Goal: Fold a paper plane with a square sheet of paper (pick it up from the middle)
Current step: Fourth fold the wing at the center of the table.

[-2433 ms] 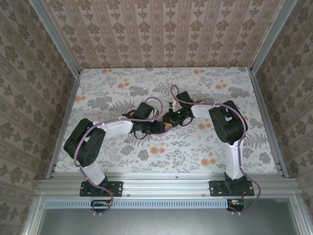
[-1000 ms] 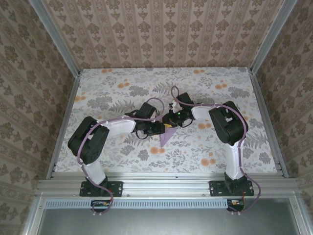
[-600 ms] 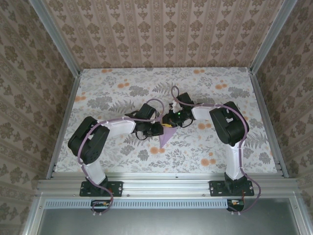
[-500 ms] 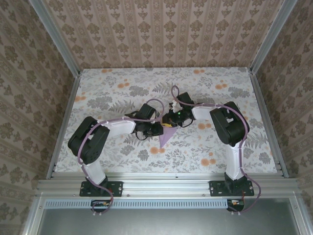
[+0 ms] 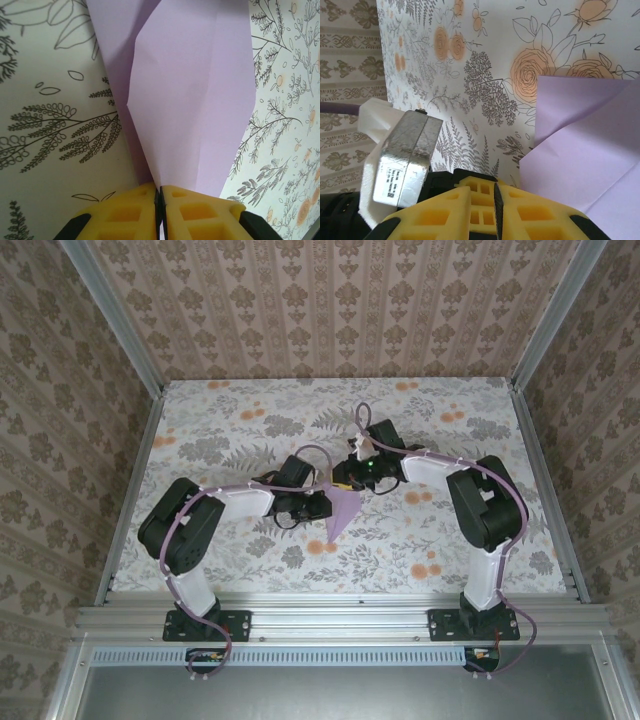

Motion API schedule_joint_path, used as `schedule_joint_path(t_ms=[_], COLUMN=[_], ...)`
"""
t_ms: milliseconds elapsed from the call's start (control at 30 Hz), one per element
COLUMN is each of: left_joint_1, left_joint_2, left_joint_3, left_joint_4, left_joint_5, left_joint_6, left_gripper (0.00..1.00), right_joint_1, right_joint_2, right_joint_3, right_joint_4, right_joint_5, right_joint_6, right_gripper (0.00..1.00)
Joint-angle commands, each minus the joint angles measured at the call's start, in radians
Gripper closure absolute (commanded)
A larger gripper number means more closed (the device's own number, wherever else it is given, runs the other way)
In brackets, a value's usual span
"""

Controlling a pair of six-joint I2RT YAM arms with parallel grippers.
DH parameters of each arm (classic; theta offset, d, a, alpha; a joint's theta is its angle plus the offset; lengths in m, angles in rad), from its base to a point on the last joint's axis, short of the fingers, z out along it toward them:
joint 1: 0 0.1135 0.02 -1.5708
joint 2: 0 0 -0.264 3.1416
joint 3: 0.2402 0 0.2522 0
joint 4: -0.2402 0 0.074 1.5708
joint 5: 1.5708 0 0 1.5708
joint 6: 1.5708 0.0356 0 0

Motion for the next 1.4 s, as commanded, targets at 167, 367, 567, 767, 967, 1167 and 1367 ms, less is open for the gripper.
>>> schedule_joint_path(t_ms=[167,367,567,767,967,1167,1367], left_joint_1=[0.004,0.004,-0.005,-0.025,-0.037,-0.061,-0.066], left_joint_2=[-0.018,-0.007,0.008,0.035,0.050,0.053,0.040], left_joint_3=[-0.034,-0.031,-0.021,-0.001,0.004,0.024,0.033], left_joint_4=[-0.021,-0.049,-0.102,-0.150,-0.184,-0.231,-0.250], left_joint_5=[-0.023,-0.046,-0.098,-0.134,-0.171,-0.211,-0.206], left_joint_6=[0.017,0.041,0.086,0.128,0.159,0.191,0.204], left_gripper=[0.86,0.87,0.87,0.88,0.88,0.87,0.84], right_joint_1=[-0.006,-0.003,0.002,0.005,0.005,0.013,0.015], right_joint_2=[0.018,0.054,0.105,0.145,0.172,0.193,0.206], right_joint_3=[-0.021,-0.009,0.017,0.039,0.065,0.089,0.091], right_joint_4=[-0.021,-0.010,-0.001,0.001,-0.062,-0.159,-0.215], right_joint_5=[0.001,-0.011,-0.016,-0.008,0.044,0.110,0.150], right_joint_6=[-0.022,-0.022,-0.017,-0.015,-0.052,-0.103,-0.138], right_gripper=[0.77,0.77,0.77,0.78,0.78,0.79,0.80])
